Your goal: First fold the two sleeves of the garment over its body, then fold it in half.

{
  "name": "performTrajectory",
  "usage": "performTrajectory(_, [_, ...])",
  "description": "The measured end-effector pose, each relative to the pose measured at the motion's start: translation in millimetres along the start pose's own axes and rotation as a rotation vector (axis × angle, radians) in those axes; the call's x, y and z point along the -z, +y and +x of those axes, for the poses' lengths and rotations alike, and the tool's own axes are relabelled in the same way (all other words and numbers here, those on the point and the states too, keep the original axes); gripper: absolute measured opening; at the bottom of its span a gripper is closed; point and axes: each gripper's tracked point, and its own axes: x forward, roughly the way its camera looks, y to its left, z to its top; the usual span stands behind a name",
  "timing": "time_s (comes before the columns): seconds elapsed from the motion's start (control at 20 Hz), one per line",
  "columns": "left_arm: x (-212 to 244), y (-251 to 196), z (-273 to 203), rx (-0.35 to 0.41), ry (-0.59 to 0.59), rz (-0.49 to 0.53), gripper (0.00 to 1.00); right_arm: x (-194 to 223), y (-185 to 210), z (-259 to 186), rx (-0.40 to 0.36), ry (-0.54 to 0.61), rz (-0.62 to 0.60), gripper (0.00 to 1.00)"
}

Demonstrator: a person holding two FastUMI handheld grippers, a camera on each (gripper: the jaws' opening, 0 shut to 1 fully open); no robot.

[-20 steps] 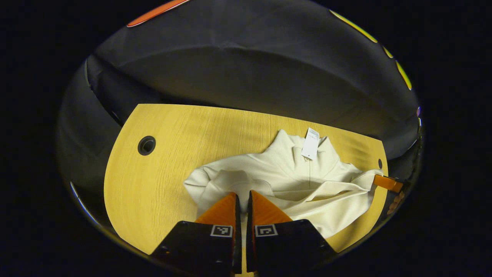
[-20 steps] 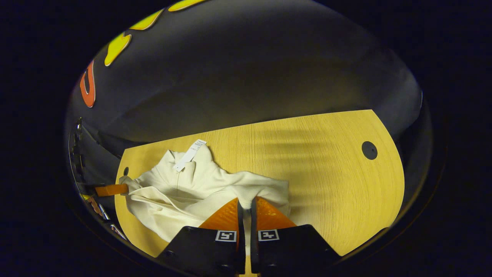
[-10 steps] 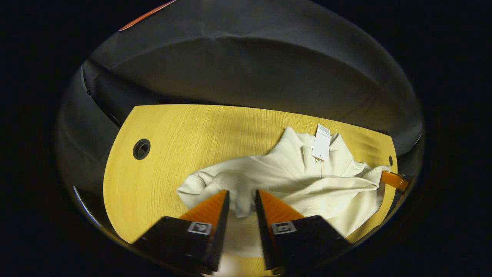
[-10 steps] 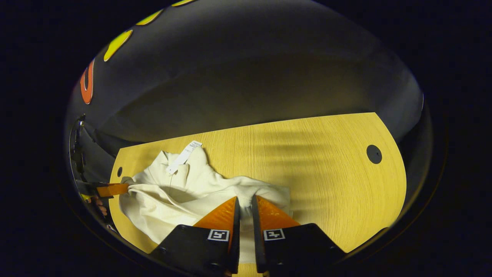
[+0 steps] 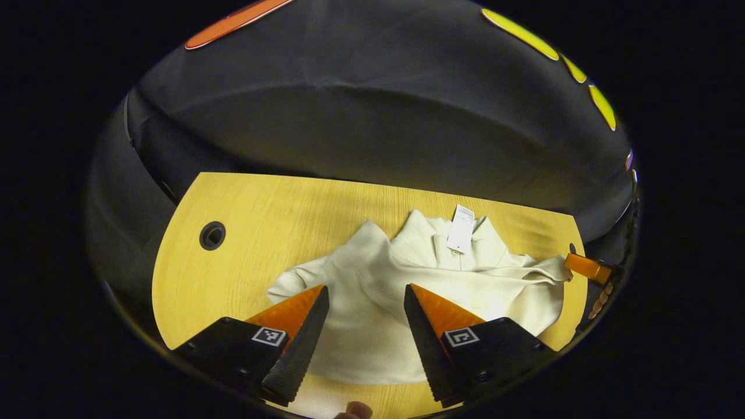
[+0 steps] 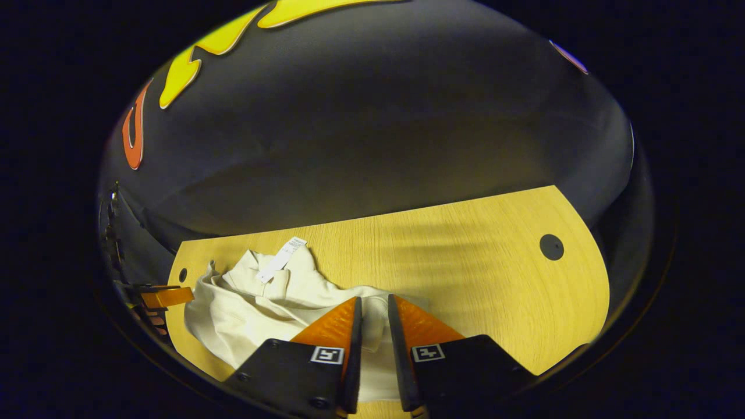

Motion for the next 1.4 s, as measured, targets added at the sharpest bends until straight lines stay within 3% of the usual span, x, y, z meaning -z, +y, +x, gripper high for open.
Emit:
performTrajectory(0.05, [0, -1, -6, 0.006, -0.009, -0.007, 0.84, -2, 1, -4, 0.005, -0.01, -0.017, 0.27])
performTrajectory(0.15, [-2, -5, -17, 0.052, -0.037, 0.003, 0.84, -1, 12, -11, -0.016, -0.026, -0.033, 0.53])
performTrajectory(0.2, [-3, -6, -23, 0.057, -0.056, 0.017, 0.84, -2, 10, -17, -0.001, -0.032, -0.044, 0.6])
performTrajectory(0.25, [-4, -5, -29, 0.047, -0.078, 0.032, 0.84, -5, 14, -24, -0.002, -0.043, -0.057, 0.6])
performTrajectory(0.3, [-6, -8, -34, 0.042, -0.102, 0.044, 0.84, -6, 14, -30, 0.013, -0.058, -0.076, 0.78])
performTrajectory(0.4, [-6, -15, -51, 0.053, -0.132, 0.052, 0.84, -8, 21, -45, 0.018, -0.086, -0.116, 0.89])
performTrajectory(0.65, [1, -27, -91, 0.06, -0.205, 0.103, 0.85, -20, 34, -106, 0.006, -0.179, -0.167, 0.89])
performTrajectory(0.75, [-2, -33, -119, 0.053, -0.258, 0.122, 0.98, -26, 37, -137, 0.007, -0.225, -0.161, 0.94])
performTrajectory(0.8, [-2, -34, -136, 0.043, -0.28, 0.129, 0.93, -27, 38, -153, 0.006, -0.246, -0.149, 0.94])
performTrajectory(1.05, [-1, -42, -214, 0.017, -0.393, 0.157, 0.99, -41, 34, -235, 0.046, -0.381, -0.197, 0.92])
performTrajectory(1.4, [-7, -44, -332, -0.018, -0.624, 0.181, 0.98, -38, 70, -360, 0.011, -0.581, -0.279, 0.94])
